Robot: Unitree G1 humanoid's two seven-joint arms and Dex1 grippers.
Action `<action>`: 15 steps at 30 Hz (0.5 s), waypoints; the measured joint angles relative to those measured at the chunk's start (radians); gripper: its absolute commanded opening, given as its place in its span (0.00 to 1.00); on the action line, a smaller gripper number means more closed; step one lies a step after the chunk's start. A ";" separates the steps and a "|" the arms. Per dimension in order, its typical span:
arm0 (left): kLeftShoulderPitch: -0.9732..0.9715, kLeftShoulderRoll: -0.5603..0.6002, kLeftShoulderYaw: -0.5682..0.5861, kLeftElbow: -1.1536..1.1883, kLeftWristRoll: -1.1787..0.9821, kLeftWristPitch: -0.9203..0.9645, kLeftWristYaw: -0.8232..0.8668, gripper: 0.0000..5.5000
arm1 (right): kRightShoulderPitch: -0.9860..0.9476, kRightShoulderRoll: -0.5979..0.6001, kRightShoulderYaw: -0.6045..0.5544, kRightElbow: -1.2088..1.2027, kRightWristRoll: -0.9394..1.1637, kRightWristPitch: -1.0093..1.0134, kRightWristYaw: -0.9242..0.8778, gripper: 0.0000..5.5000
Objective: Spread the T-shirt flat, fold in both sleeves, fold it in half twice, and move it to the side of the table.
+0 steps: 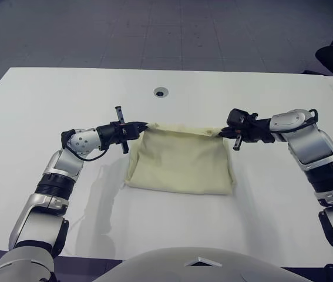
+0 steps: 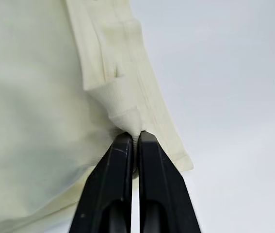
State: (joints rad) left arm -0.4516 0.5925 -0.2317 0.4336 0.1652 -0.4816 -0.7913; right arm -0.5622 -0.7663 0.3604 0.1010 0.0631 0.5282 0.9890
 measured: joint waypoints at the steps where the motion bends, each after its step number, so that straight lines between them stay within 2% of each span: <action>1: -0.007 0.000 -0.001 0.015 0.008 -0.005 0.008 0.00 | -0.004 0.010 -0.004 0.008 -0.004 -0.008 -0.004 0.00; 13: -0.019 -0.007 -0.033 0.072 0.051 -0.014 0.032 0.00 | -0.018 0.091 -0.006 0.119 -0.059 -0.056 -0.020 0.00; 15: -0.019 -0.015 -0.045 0.083 0.070 -0.005 0.035 0.00 | -0.018 0.106 -0.006 0.138 -0.069 -0.060 -0.021 0.07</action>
State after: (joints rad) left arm -0.4707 0.5771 -0.2764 0.5162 0.2348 -0.4867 -0.7563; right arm -0.5806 -0.6602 0.3548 0.2389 -0.0062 0.4680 0.9676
